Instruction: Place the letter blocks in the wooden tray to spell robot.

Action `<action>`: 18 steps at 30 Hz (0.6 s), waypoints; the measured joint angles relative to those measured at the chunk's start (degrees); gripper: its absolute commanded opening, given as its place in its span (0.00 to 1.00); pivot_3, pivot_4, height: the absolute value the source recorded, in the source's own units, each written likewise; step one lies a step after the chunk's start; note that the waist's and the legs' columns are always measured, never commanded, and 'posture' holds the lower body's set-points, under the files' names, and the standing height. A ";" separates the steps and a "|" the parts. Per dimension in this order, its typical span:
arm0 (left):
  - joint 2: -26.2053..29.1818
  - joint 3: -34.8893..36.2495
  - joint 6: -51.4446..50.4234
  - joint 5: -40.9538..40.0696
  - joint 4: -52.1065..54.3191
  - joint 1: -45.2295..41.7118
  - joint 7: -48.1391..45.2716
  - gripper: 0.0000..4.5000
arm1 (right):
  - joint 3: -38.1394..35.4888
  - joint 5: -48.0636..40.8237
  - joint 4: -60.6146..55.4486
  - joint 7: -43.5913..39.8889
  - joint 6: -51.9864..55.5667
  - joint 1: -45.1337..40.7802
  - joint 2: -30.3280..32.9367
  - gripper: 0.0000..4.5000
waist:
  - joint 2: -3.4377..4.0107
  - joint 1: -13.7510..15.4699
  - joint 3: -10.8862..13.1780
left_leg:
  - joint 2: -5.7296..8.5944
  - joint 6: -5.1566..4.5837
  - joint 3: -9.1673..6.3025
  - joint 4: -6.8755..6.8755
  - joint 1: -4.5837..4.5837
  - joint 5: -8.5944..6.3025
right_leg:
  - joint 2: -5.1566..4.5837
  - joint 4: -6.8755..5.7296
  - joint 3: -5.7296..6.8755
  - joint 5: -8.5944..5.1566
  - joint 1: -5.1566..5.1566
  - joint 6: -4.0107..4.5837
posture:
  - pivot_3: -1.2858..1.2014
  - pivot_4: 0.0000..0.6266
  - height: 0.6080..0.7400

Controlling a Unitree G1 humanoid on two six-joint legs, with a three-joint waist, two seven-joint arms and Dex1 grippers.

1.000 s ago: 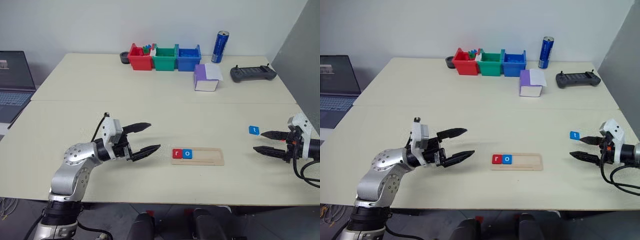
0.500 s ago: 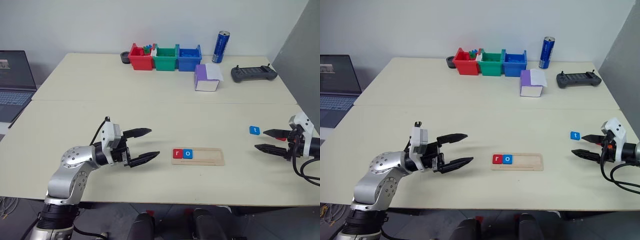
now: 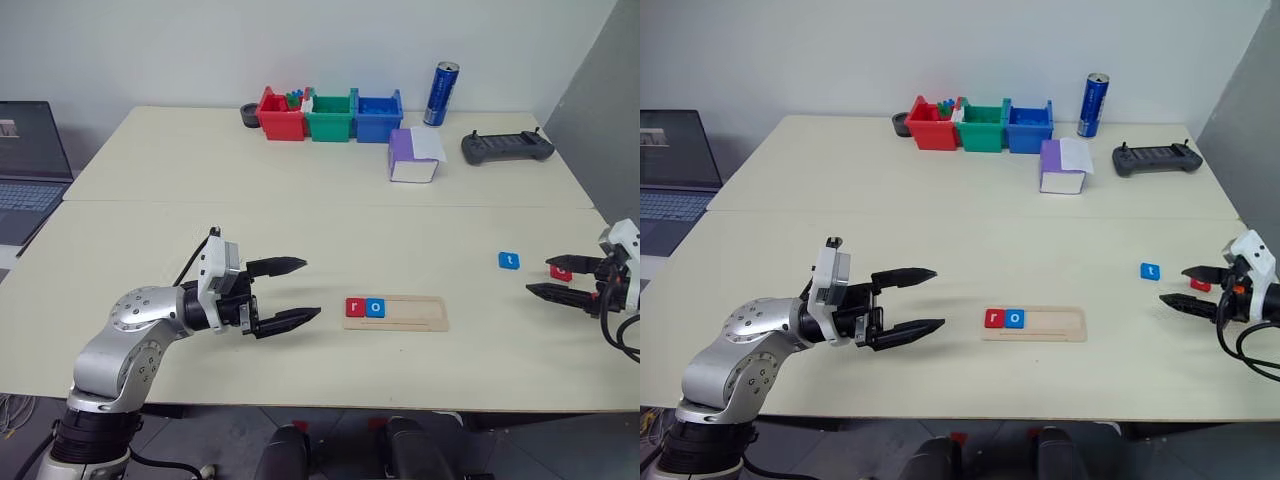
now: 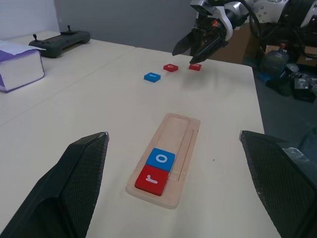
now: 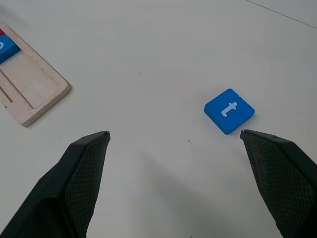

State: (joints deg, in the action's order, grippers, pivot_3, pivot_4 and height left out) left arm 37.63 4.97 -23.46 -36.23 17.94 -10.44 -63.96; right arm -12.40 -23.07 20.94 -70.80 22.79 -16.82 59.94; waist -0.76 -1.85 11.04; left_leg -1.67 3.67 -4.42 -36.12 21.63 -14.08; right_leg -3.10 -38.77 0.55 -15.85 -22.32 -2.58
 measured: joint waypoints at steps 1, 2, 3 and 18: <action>0.00 0.00 -0.06 -0.09 0.04 0.13 0.15 0.99 | -0.05 -0.01 0.11 0.05 0.00 0.00 0.00 1.00 | 0.00 0.00 0.00 | 0.00 0.00 0.00 0.00 0.00 0.00 | 0.00 0.00 0.00 0.00 0.00 0.00 | 0.52 0.24 1.00; 0.03 0.00 -0.13 -0.14 0.06 0.27 0.32 0.99 | -0.25 -0.01 0.18 0.27 0.00 0.00 0.00 1.00 | 0.00 0.01 0.00 | 0.00 0.00 0.00 0.00 0.00 0.00 | 0.00 0.00 -0.01 0.00 0.00 0.00 | 0.52 0.24 1.00; 0.10 0.00 -0.17 -0.16 0.07 0.36 0.44 0.99 | -0.54 -0.01 0.19 0.68 0.00 0.00 0.00 1.00 | 0.00 0.01 0.00 | 0.00 0.00 0.00 0.00 0.01 0.00 | 0.00 0.00 -0.01 0.00 0.00 0.00 | 0.52 0.24 1.00; 1.47 -0.16 -1.47 -1.39 0.85 1.49 0.64 0.99 | -0.88 7.25 10.57 18.22 -0.81 -9.60 -4.13 1.00 | 0.01 0.00 0.00 | 0.00 0.00 0.04 0.00 0.00 0.00 | 0.00 0.01 -0.04 0.09 0.00 0.11 | 0.52 0.24 1.00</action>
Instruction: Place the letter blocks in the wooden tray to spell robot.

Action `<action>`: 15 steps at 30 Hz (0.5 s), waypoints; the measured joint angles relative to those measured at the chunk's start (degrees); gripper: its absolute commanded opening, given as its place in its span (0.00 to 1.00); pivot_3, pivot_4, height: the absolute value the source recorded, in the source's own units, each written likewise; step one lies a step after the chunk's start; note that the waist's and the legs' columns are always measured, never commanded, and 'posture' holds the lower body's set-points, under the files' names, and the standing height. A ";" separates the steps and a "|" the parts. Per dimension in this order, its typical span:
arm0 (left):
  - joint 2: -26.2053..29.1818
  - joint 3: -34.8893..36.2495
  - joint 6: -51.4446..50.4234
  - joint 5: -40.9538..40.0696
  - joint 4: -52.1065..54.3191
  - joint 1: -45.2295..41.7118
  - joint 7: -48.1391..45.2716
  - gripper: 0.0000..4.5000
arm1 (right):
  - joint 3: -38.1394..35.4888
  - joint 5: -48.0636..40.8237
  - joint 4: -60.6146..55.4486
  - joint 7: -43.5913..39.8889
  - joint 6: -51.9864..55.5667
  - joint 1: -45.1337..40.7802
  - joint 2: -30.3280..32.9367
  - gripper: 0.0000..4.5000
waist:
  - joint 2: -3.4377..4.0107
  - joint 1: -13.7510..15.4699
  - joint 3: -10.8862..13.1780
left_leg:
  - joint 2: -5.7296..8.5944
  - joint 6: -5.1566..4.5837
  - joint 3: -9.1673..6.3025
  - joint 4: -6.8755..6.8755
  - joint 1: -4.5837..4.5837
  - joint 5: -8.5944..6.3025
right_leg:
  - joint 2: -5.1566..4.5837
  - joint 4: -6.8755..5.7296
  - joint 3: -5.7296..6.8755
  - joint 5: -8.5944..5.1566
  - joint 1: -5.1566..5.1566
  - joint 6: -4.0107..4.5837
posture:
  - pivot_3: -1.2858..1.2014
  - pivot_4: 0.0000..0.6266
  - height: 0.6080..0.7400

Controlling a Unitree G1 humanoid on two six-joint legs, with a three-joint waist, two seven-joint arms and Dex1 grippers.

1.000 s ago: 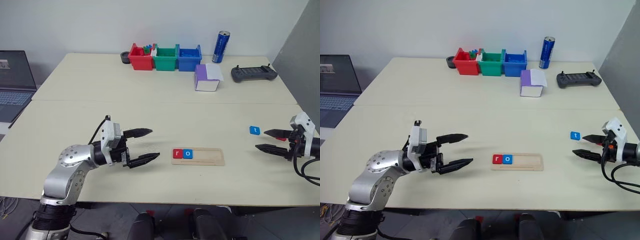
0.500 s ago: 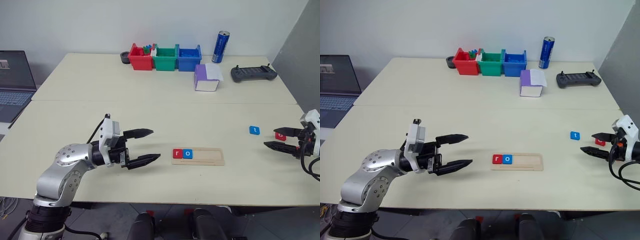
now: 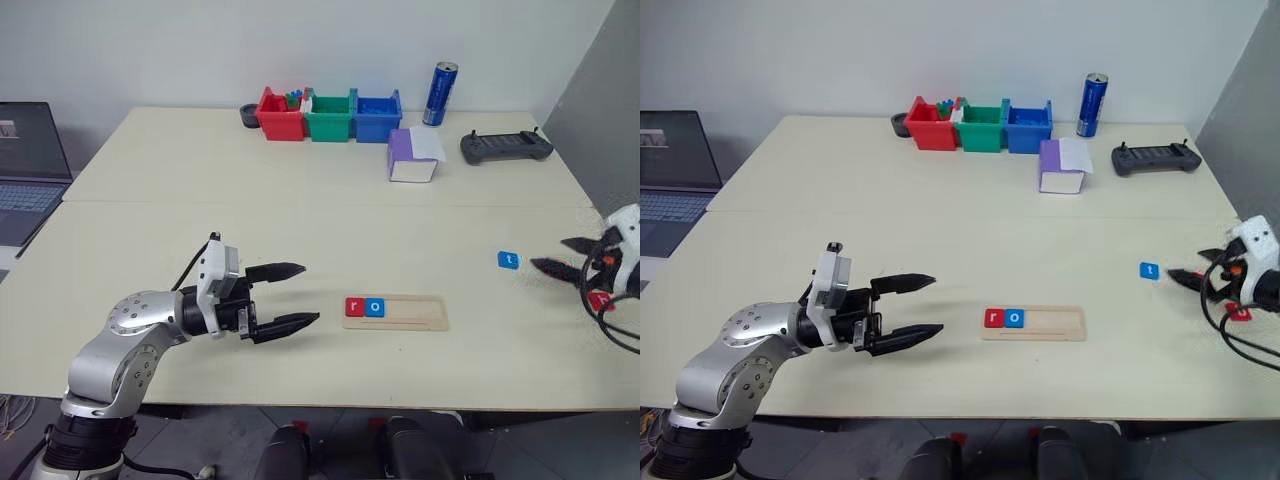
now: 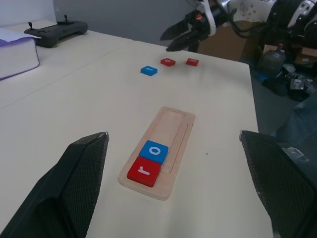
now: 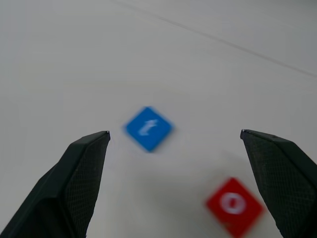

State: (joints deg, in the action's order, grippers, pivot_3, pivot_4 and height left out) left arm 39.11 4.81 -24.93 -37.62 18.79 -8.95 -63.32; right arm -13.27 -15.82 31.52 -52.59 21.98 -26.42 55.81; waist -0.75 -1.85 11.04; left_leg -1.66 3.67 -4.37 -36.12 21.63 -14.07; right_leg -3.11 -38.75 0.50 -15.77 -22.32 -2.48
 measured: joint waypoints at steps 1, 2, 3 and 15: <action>0.00 -0.01 -0.01 0.00 0.01 0.03 0.02 0.99 | -0.10 0.75 1.30 1.59 -0.15 -0.39 0.02 1.00 | 0.00 0.03 0.00 | 0.00 0.00 0.00 0.02 0.01 0.00 | 0.00 0.01 0.01 0.00 0.00 0.03 | 0.52 0.24 1.00; 0.01 0.00 -0.01 0.00 0.02 0.11 0.06 0.99 | -0.16 1.17 2.34 2.70 -0.19 -0.41 0.00 1.00 | 0.00 0.16 0.00 | 0.00 0.00 0.00 0.03 0.03 0.00 | 0.00 0.03 0.02 0.00 0.00 0.06 | 0.52 0.24 1.00; 0.01 0.00 -0.01 0.00 0.05 0.33 0.11 0.99 | -0.44 1.17 2.73 3.40 -0.19 -0.01 -0.11 1.00 | 0.01 0.21 0.00 | 0.00 0.00 -0.01 0.04 0.06 0.00 | 0.00 0.08 0.02 0.01 -0.01 0.08 | 0.52 0.24 1.00; 0.27 0.81 -0.95 -0.68 1.10 1.81 0.40 0.99 | -17.71 -3.87 -11.50 5.34 8.75 25.78 -0.02 1.00 | 0.02 0.18 -0.01 | 0.00 -0.03 -0.01 0.06 0.06 -0.02 | 0.00 0.17 0.04 -0.13 0.02 -0.21 | 0.52 0.24 1.00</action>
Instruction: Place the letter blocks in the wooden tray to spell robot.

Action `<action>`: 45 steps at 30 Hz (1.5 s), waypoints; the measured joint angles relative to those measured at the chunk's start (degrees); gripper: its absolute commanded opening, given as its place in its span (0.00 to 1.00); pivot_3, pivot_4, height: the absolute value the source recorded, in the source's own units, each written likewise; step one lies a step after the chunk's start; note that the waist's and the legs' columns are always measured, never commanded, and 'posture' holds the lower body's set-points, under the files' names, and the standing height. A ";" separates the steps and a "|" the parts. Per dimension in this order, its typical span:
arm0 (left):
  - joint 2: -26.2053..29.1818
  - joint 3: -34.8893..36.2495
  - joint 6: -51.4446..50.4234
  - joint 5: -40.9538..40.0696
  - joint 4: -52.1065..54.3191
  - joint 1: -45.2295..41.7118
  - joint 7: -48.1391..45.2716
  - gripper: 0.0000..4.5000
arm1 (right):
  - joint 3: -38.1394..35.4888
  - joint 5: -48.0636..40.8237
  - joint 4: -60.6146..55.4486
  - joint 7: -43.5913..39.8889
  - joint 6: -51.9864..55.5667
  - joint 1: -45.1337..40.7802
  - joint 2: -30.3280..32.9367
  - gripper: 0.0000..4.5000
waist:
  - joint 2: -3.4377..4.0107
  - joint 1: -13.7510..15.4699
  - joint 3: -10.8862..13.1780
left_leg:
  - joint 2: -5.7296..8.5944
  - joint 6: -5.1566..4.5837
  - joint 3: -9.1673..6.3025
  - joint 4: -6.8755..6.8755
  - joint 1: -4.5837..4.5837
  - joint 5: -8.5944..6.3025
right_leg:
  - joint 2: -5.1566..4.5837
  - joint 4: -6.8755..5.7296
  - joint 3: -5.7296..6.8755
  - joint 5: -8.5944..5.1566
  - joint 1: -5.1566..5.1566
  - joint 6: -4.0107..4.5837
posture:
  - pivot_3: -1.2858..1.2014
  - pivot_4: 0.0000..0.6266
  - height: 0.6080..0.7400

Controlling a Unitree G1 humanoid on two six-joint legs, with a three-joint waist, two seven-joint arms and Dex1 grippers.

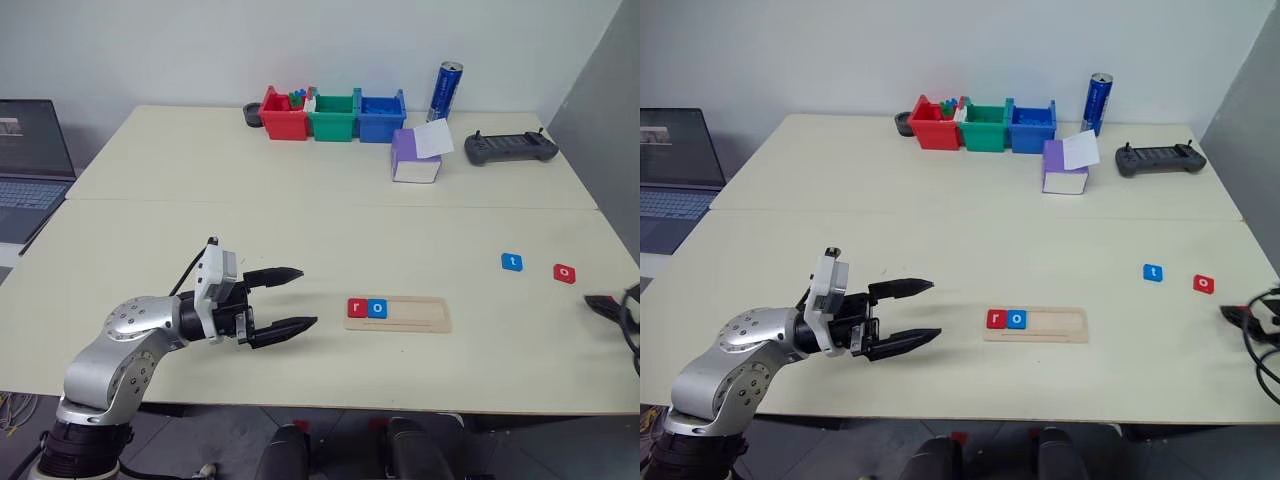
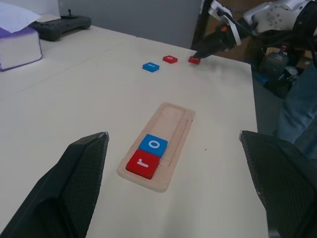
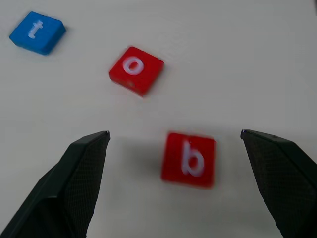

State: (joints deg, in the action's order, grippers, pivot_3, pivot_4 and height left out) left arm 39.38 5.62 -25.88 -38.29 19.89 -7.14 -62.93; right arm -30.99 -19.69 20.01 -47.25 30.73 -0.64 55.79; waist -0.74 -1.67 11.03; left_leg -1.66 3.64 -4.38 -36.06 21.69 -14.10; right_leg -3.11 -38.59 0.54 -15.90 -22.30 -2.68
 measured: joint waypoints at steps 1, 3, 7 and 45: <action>-0.01 0.06 -0.07 -0.07 -0.01 0.03 0.04 0.99 | -1.37 -0.22 -1.05 0.18 0.72 1.71 -0.24 1.00 | 0.00 -0.21 0.00 | 0.00 0.00 0.01 0.00 -0.02 0.00 | 0.00 -0.01 -0.03 0.00 0.01 -0.01 | 0.52 0.24 1.00; -0.10 0.03 -0.26 -0.12 -0.01 -0.14 0.23 0.99 | -2.28 -0.73 -2.12 1.08 1.49 2.30 -0.98 1.00 | 0.00 -0.64 0.00 | 0.00 -0.01 0.07 0.00 -0.02 0.00 | 0.01 -0.02 -0.12 0.04 0.04 -0.07 | 0.52 0.24 1.00; -0.34 -0.22 -0.37 -0.13 -0.01 -0.49 0.55 0.99 | -2.42 -1.82 -2.54 2.81 2.59 0.32 -3.17 1.00 | 0.00 -1.04 0.00 | -0.01 -0.04 0.08 -0.02 -0.13 0.02 | 0.02 -0.02 -0.14 0.17 0.06 -0.19 | 0.52 0.24 1.00; -0.38 -0.93 0.14 0.48 -1.72 -1.99 0.95 1.00 | 10.23 -1.18 -24.57 22.99 12.93 -6.46 -22.16 0.32 | -0.13 -1.08 -0.09 | -0.11 -0.04 0.02 -0.01 -0.11 0.03 | 0.12 -0.02 -0.11 0.20 0.01 -0.16 | 0.52 0.24 1.00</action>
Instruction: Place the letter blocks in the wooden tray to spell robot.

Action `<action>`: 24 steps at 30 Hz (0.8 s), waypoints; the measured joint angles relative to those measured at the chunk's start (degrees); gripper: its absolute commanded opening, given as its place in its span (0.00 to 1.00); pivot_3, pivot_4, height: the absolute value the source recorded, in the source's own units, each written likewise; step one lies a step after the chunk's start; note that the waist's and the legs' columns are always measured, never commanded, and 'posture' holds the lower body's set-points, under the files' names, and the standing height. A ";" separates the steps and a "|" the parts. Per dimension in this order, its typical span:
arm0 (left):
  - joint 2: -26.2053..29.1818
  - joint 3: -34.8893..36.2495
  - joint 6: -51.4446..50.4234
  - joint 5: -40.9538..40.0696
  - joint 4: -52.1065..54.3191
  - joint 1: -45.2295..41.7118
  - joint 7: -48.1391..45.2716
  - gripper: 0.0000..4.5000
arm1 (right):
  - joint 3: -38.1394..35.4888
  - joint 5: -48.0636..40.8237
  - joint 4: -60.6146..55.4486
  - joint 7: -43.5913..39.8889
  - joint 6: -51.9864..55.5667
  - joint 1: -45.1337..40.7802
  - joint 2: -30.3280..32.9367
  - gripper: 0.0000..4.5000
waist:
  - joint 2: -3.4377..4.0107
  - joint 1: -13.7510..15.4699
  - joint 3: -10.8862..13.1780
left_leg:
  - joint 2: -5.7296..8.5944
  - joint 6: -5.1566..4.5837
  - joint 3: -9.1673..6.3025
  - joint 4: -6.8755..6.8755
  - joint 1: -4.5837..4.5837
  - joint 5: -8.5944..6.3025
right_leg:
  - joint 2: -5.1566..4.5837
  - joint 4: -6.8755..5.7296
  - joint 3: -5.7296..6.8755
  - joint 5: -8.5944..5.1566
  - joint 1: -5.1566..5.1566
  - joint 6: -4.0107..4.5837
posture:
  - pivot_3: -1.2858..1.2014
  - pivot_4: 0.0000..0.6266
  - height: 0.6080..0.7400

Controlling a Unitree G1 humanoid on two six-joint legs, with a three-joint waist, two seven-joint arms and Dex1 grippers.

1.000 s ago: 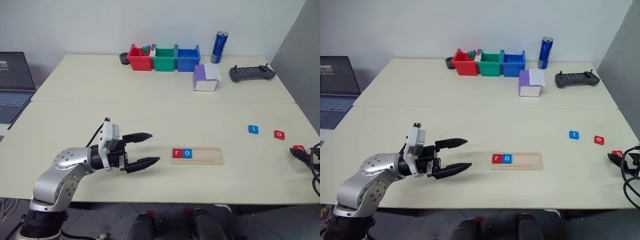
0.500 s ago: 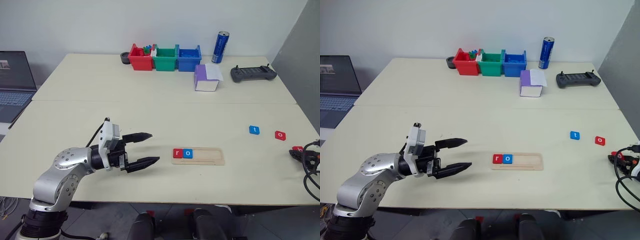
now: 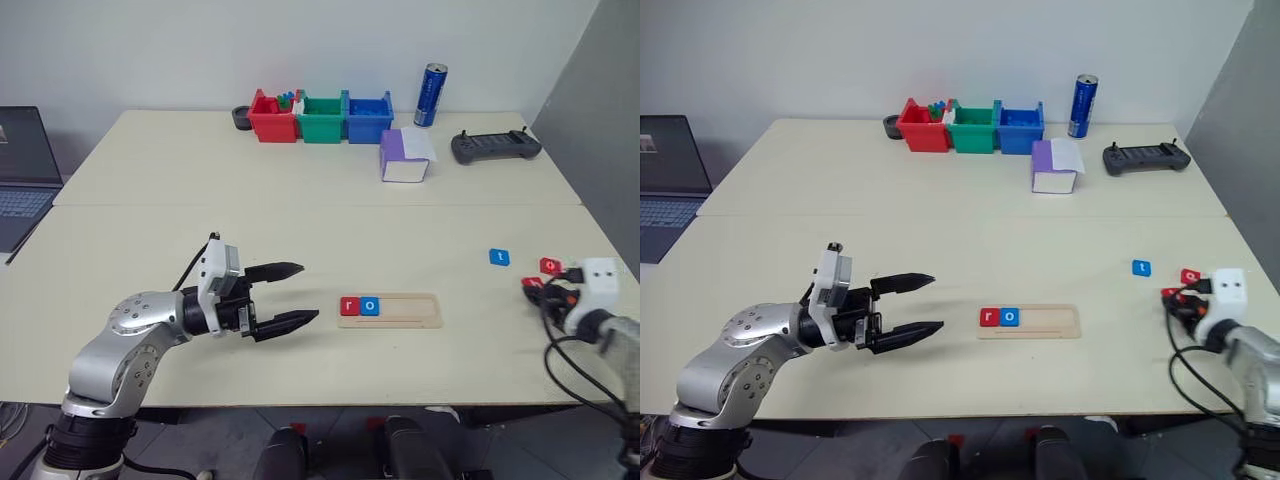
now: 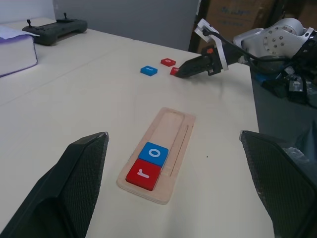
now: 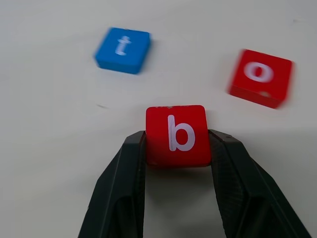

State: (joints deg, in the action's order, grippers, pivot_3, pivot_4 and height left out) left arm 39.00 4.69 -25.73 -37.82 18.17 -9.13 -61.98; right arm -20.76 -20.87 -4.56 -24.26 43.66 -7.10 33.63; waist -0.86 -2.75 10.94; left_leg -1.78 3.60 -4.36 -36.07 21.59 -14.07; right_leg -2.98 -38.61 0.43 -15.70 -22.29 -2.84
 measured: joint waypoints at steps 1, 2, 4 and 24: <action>0.00 -0.02 0.03 0.04 -0.04 -0.03 -0.01 1.00 | 0.68 -0.01 -2.57 1.16 1.79 0.48 -0.62 0.32 | 0.00 0.26 0.00 | 0.00 0.00 -0.02 0.01 0.04 0.00 | 0.00 0.02 0.02 -0.01 -0.01 0.01 | 0.52 0.24 1.00; 0.00 -0.02 0.05 0.09 -0.10 -0.03 -0.02 1.00 | 0.84 -0.01 -4.45 2.12 3.07 1.14 -0.94 0.32 | 0.00 0.50 0.00 | 0.00 0.00 -0.03 0.01 0.05 0.00 | 0.00 0.04 0.03 -0.01 -0.01 0.02 | 0.52 0.24 1.00; 0.02 0.00 0.10 0.16 -0.16 0.09 -0.03 1.00 | 0.45 -0.06 -8.42 4.20 5.79 3.27 -1.85 0.32 | -0.05 0.97 -0.03 | 0.00 0.00 -0.04 0.02 0.10 0.00 | 0.00 0.10 0.06 -0.03 -0.02 0.06 | 0.52 0.24 1.00; 0.04 -0.32 1.43 1.25 -0.86 0.06 -1.67 1.00 | 3.92 1.59 -20.21 16.59 17.71 1.51 -12.17 0.32 | -0.32 0.67 -0.19 | -0.02 -0.01 -0.10 0.07 0.04 -0.01 | 0.02 0.07 0.10 -0.07 -0.02 0.14 | 0.52 0.24 1.00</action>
State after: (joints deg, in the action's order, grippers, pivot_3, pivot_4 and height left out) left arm 39.04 4.37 -24.30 -36.56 17.32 -9.07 -63.64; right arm -16.84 -19.28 -24.77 -7.67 61.37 -5.59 21.46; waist -1.18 -2.08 10.75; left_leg -1.80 3.59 -4.45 -36.00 21.62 -14.08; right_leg -2.97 -38.54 0.52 -15.77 -22.32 -2.70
